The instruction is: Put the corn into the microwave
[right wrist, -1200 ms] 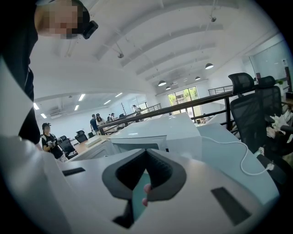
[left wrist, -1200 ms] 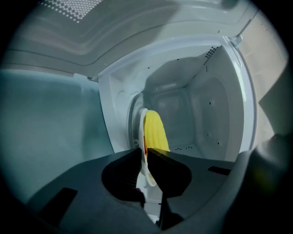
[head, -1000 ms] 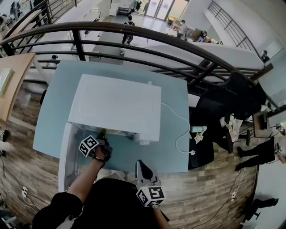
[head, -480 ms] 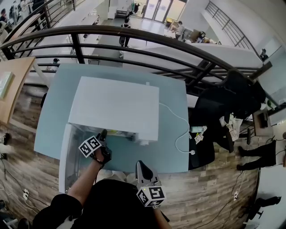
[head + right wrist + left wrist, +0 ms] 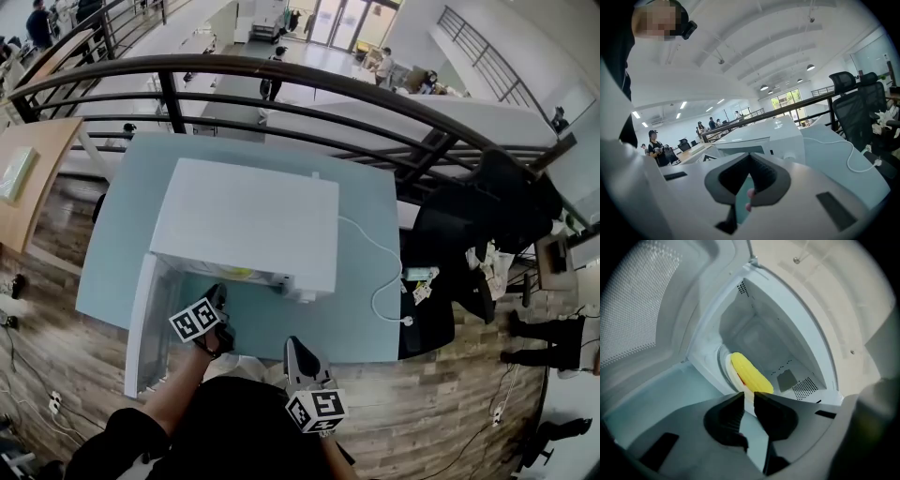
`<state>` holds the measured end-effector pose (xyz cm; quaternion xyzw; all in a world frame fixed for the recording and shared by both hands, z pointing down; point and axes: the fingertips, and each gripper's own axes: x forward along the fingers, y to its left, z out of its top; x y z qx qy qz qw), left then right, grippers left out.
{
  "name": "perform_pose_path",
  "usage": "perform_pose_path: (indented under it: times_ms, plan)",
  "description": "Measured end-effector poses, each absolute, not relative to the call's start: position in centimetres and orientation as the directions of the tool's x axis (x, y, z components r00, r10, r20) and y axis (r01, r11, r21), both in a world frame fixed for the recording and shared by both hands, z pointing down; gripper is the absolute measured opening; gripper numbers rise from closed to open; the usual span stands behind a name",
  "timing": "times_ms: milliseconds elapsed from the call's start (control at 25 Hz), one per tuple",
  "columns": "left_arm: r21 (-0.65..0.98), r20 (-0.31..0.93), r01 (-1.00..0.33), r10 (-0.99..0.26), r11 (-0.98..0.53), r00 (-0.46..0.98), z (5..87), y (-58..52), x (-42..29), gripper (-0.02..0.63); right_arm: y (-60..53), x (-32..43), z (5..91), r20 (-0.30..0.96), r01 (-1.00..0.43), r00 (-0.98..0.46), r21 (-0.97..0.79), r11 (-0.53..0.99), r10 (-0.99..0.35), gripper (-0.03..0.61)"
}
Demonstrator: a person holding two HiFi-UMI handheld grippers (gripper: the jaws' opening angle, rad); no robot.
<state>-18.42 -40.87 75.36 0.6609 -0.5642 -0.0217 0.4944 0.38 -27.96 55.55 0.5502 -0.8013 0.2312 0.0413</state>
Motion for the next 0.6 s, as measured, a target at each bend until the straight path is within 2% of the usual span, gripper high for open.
perform_pose_path:
  times_ms: [40, 80, 240, 480, 600]
  plan:
    - [0.669, 0.527, -0.734, -0.771, 0.116, 0.359, 75.1, -40.6, -18.4, 0.046, -27.8, 0.3, 55.6, 0.320, -0.900, -0.394, -0.326, 0.290, -0.862, 0.008]
    - [0.666, 0.522, -0.739, -0.772, 0.105, 0.361, 74.7, -40.2, -18.4, 0.028, -27.6, 0.2, 55.5, 0.319, -0.899, -0.396, -0.328, 0.291, -0.861, 0.008]
    - [0.652, 0.490, -0.758, -0.770, 0.012, 0.409, 72.8, -39.2, -17.0, 0.003, -27.2, 0.3, 55.3, 0.310, -0.895, -0.397, -0.340, 0.289, -0.864, 0.008]
    - [0.552, 0.378, -0.793, -0.770, -0.258, 0.514, 67.0, -36.9, -13.8, 0.003, -26.5, 0.7, 55.5, 0.296, -0.889, -0.399, -0.356, 0.287, -0.868, 0.008]
    - [0.534, 0.325, -0.784, -0.779, -0.316, 0.536, 64.1, -36.1, -13.0, 0.003, -26.1, 0.7, 55.0, 0.280, -0.888, -0.400, -0.354, 0.294, -0.873, 0.008]
